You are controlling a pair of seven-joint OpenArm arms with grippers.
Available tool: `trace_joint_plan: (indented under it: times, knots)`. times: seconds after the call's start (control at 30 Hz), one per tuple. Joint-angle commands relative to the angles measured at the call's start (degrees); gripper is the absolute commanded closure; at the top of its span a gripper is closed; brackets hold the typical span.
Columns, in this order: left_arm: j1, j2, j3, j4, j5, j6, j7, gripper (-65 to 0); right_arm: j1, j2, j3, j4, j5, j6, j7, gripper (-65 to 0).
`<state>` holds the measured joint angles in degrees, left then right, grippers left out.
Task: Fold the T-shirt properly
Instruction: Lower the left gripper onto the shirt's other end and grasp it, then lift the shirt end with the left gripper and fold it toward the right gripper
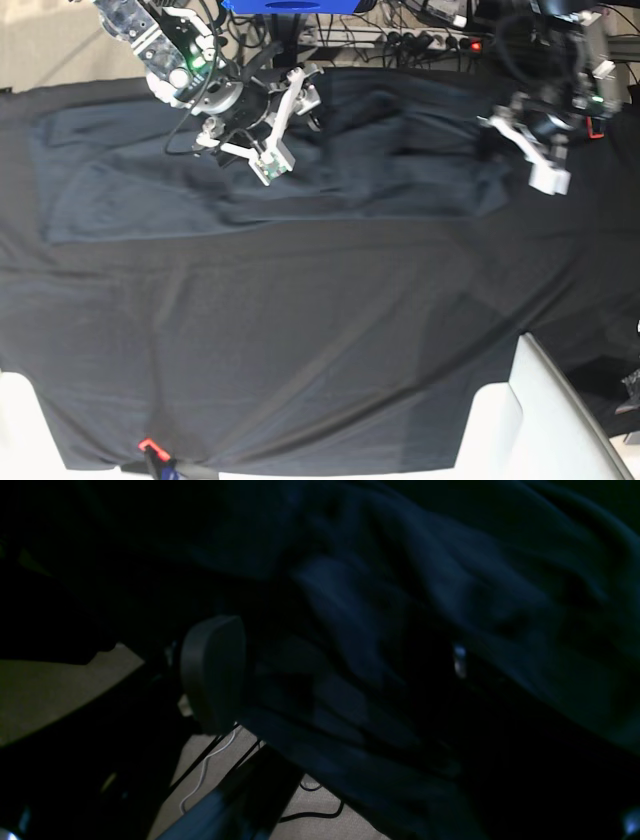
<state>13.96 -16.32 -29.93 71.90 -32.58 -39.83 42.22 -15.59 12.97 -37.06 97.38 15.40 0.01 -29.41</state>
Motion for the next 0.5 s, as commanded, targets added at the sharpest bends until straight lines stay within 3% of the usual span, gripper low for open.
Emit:
trace_joint_plan:
  times: [0.0, 0.2, 0.37, 0.47]
  knots:
    - [-0.1, -1.2, -0.5, 1.3, -0.8, -0.2, -0.9, 0.0, 0.3, -0.1, 0.3, 0.9, 0.4, 0.4, 1.4, -46.7]
    - [3.7, -2.6, -0.5, 5.9, -0.8, -0.2, -0.9, 0.0, 0.3, -0.1, 0.3, 1.1, 0.5, 0.4, 1.4, -46.7]
    - [8.8, -0.5, 1.9, 17.4, -0.8, -0.2, -0.9, 0.0, 0.3, -0.1, 0.4, 1.0, 0.5, 0.4, 1.4, -46.7]
    - [10.7, 0.2, 5.4, 24.1, -1.0, 3.5, -0.1, 0.0, 0.2, -0.3, 2.2, 1.0, 0.6, 0.5, 1.4, -46.7]
